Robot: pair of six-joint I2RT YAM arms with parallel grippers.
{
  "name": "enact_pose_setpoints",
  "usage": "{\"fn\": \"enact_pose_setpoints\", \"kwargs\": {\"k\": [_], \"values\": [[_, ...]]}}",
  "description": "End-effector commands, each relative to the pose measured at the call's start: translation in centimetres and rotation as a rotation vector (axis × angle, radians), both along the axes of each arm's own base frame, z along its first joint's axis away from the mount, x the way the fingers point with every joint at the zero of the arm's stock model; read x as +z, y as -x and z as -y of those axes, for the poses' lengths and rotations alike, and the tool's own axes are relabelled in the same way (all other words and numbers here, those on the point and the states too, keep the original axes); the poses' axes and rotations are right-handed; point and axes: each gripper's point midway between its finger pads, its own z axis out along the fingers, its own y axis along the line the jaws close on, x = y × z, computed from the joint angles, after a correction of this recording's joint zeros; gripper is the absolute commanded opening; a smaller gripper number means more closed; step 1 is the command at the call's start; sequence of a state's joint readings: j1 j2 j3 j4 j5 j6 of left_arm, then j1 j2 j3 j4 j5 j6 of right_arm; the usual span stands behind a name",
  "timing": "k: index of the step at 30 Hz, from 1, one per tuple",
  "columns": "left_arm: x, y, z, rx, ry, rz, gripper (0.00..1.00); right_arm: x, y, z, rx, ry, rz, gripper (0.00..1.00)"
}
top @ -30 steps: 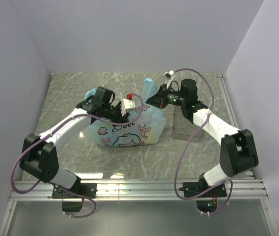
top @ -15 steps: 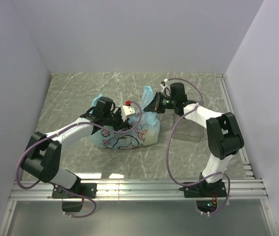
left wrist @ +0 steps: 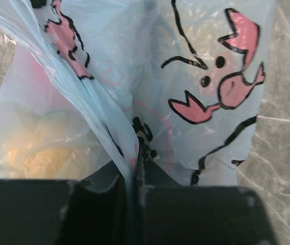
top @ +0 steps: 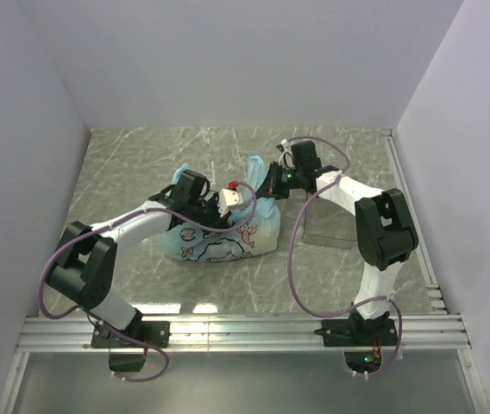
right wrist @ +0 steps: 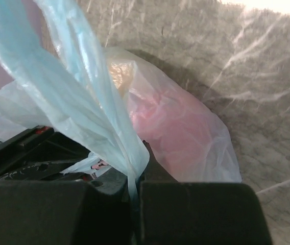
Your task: Place the fake fruits into the plastic bag and tie a complex knot
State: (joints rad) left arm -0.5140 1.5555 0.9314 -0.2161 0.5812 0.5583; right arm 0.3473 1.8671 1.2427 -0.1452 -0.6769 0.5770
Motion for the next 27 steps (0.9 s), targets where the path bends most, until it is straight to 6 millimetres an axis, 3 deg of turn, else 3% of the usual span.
{"fn": "enact_pose_setpoints", "kwargs": {"k": [1,2,4,6,7,9,14,15,17,20,24,27], "values": [[1.6,1.2,0.3,-0.029,0.002,-0.06,0.13,1.1,-2.8,1.3,-0.004,0.078,0.128,0.0],[2.6,0.6,0.5,-0.012,0.015,-0.042,0.29,1.4,-2.5,1.2,0.027,0.076,0.141,0.02],[4.8,0.4,0.7,0.005,0.039,-0.019,0.41,2.5,-2.3,1.0,0.055,0.061,0.165,0.09],[8.2,-0.3,1.2,0.022,0.09,0.026,0.57,3.7,-2.2,1.1,0.073,0.062,0.212,0.1],[13.3,-0.2,1.7,0.059,0.176,0.049,0.77,4.3,-1.9,1.0,0.093,0.072,0.252,0.1],[15.7,-0.5,1.9,0.072,0.208,0.07,0.9,4.1,-1.6,0.9,0.116,0.085,0.26,0.1],[23.4,-0.4,0.7,0.197,0.319,0.129,0.99,3.4,-1.0,0.9,0.139,0.115,0.261,0.16],[24.6,-1.3,-0.3,0.267,0.337,0.157,0.99,3.3,-0.9,1.0,0.139,0.118,0.258,0.22],[26.7,-1.3,-1.8,0.329,0.376,0.177,0.99,3.4,-0.7,1.1,0.139,0.122,0.253,0.27],[27.6,-2.2,-4.9,0.428,0.338,0.2,0.96,4.8,-0.6,1.3,0.142,0.13,0.287,0.38],[26.7,-3.7,-8.4,0.586,0.253,0.214,0.92,7.7,-0.5,1.8,0.139,0.138,0.361,0.52],[26.8,-4.6,-10.6,0.663,0.243,0.224,0.97,9.1,-0.1,2.1,0.137,0.15,0.403,0.63]]}}
